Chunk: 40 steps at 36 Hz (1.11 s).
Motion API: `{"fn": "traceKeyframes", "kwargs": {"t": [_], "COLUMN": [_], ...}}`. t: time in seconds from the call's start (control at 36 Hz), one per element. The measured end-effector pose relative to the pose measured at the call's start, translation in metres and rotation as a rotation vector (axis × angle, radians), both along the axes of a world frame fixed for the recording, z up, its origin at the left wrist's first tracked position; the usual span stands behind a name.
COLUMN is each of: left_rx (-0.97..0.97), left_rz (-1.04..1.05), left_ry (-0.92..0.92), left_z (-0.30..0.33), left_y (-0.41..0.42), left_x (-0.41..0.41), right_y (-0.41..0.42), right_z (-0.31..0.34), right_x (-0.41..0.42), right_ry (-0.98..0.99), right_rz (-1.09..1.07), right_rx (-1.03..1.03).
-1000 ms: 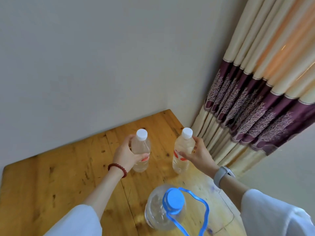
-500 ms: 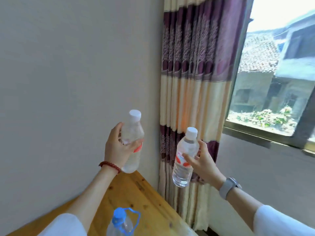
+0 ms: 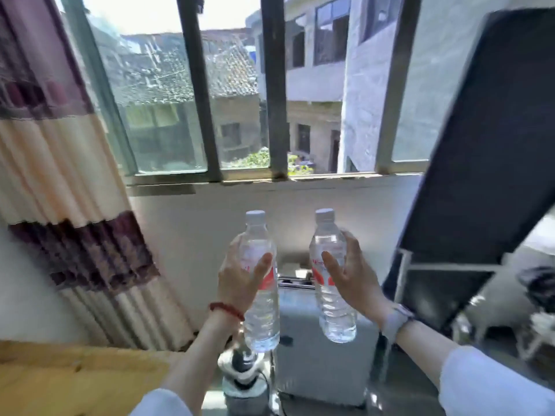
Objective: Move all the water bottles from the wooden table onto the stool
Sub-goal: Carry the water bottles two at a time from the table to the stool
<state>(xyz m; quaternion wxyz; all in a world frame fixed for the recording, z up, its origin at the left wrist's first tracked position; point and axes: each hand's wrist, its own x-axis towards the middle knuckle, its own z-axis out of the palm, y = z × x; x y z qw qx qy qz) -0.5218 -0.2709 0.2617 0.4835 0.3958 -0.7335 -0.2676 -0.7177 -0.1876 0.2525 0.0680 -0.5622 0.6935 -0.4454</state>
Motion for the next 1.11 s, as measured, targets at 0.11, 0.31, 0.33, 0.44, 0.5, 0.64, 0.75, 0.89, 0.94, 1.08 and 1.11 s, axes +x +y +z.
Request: {"fn": "traceKeyframes", "kwargs": {"t": [0.11,0.31,0.33,0.44,0.5,0.64,0.75,0.89,0.94,1.08,1.11], "left_rx": [0.118,0.091,0.090,0.127,0.161,0.206,0.178,0.162,0.175,0.180,0.166], "left_rz": [-0.260,-0.644,-0.702,-0.938,-1.044,-1.263,-1.412,-1.580,-1.636,-1.721,-1.732], "left_ry": [-0.054,-0.171,-0.186,-0.189,-0.182,-0.216,-0.244,-0.321,-0.332,-0.337,-0.338], "left_z": [-0.028,-0.063,-0.067,-0.089,-0.097,-0.104,-0.102,-0.110,-0.115,-0.127,-0.129], "left_y": [0.051,0.140,0.155,0.217,0.253,0.348,0.431,0.542,0.588,0.705,0.729], "left_x": [-0.119,-0.317,-0.345,-0.457,-0.513,-0.643,-0.726,-0.810,-0.840,-0.913,-0.928], "right_y": [0.091,0.245,0.267,0.351,0.391,0.483,0.556,0.647,0.686,0.791,0.813], "right_z": [-0.031,-0.064,-0.069,-0.085,-0.092,-0.086,-0.082,-0.094,-0.101,-0.121,-0.123], "right_x": [-0.095,-0.226,-0.242,-0.311,-0.346,-0.419,-0.459,-0.497,-0.515,-0.574,-0.588], "right_ry": [-0.053,-0.152,-0.177,-0.264,-0.266,-0.311,-0.384,-0.463,-0.479,-0.496,-0.491], "right_rz": [-0.271,-0.640,-0.690,-0.874,-0.989,-1.223,-1.397,-1.600,-1.669,-1.772,-1.792], "right_rx": [0.073,0.101,0.100,0.120,0.170,0.215,0.191,0.097,0.067,0.016,0.020]}}
